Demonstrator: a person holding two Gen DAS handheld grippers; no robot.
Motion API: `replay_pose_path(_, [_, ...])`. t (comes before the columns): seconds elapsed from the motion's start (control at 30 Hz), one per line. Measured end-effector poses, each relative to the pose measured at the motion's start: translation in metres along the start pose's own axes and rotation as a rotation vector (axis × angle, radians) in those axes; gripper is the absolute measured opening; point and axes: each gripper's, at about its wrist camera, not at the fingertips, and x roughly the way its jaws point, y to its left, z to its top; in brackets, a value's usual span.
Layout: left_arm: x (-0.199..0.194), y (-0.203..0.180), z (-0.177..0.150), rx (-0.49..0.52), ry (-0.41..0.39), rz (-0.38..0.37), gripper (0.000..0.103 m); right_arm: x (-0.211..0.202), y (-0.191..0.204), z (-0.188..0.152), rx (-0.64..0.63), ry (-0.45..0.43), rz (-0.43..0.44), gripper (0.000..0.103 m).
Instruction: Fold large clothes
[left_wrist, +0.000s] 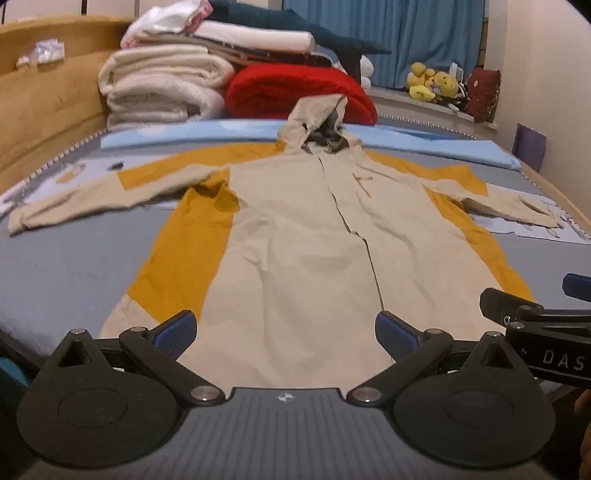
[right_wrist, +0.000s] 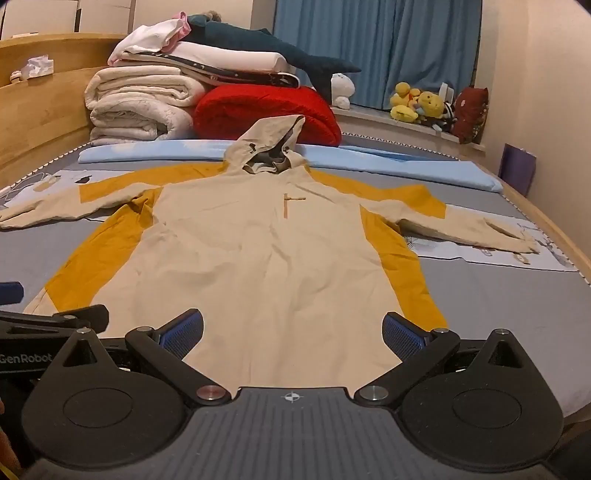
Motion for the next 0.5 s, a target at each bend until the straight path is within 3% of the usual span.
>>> replay_pose_path(0.07, [0.0020,0.0085,0.0048,-0.017,0.022,-0.024,0.103,0.0000,-0.0005,0.0006,0.003,0.001,-0.002,0.102])
replay_pose_path(0.5, [0.0048,0.0092,0.0060,-0.002,0.025,-0.008,0.103,0.0016,0.0036,0.0027,-0.007,-0.004,0.000,0.102])
